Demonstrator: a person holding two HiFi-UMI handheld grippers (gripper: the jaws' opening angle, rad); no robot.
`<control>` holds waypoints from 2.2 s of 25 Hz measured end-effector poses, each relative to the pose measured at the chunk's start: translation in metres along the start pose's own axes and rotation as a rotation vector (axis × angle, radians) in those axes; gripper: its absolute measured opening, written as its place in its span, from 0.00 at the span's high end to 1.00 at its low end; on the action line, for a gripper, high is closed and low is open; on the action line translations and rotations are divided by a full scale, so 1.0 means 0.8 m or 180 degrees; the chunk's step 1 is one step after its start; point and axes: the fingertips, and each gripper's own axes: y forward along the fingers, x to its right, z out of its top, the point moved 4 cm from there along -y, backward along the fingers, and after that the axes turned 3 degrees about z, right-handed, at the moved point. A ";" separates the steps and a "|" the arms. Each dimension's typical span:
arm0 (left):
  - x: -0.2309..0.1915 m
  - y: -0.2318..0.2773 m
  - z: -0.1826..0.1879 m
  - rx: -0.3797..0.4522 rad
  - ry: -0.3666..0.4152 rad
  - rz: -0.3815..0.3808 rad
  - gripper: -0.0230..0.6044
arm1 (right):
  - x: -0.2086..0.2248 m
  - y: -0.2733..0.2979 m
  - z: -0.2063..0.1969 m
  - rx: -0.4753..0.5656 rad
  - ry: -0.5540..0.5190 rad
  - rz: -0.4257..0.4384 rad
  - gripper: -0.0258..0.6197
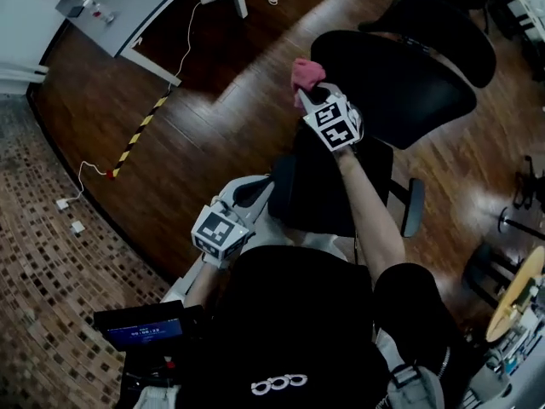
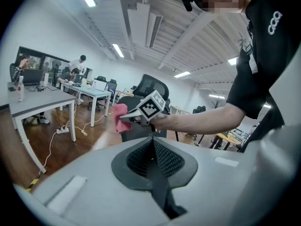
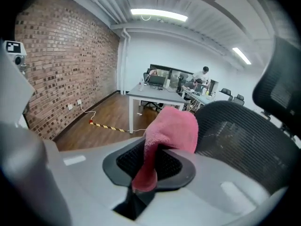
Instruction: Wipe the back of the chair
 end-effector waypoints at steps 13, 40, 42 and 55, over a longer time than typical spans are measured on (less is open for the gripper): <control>0.040 0.141 0.018 -0.0074 0.0383 -0.0468 0.98 | -0.006 -0.216 -0.100 0.0295 0.0398 -0.0348 0.88; 0.154 0.214 0.059 -0.0064 0.0504 -0.1020 0.98 | -0.021 -0.351 -0.169 0.0384 0.0993 -0.0812 0.88; 0.156 0.213 0.058 -0.0061 0.0502 -0.1019 0.98 | -0.023 -0.352 -0.169 0.0383 0.0990 -0.0807 0.88; 0.148 0.206 0.059 -0.0051 0.0502 -0.0996 0.98 | -0.024 -0.348 -0.156 0.0341 0.0823 -0.0849 0.88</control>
